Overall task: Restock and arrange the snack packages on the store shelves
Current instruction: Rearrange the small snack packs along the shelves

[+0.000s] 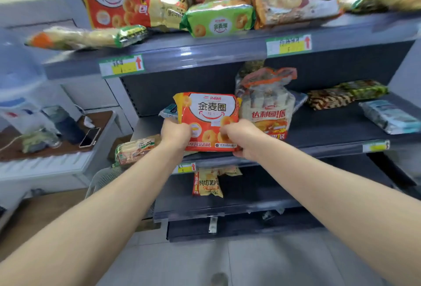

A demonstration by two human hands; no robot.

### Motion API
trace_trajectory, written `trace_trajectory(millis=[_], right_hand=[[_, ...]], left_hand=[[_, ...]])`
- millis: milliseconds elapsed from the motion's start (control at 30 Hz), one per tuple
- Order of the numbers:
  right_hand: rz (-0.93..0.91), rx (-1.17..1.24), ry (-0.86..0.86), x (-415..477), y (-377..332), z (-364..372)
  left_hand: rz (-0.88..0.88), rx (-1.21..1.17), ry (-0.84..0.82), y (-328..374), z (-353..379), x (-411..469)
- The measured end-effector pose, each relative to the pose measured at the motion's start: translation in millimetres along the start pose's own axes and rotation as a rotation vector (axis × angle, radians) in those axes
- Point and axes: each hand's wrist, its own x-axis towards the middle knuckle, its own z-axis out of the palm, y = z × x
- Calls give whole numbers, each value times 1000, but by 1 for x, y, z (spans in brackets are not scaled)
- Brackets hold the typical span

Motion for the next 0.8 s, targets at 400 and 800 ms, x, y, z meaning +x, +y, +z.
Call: trace_trajectory(millis=[400,800], right_hand=[[-347,28,115,-93,-54,-4],[-705,-12,187,-80,-195,40]], left_hand=[[320,-229,161,56,-52,-94],[670,-213,146,170,-133,-33]])
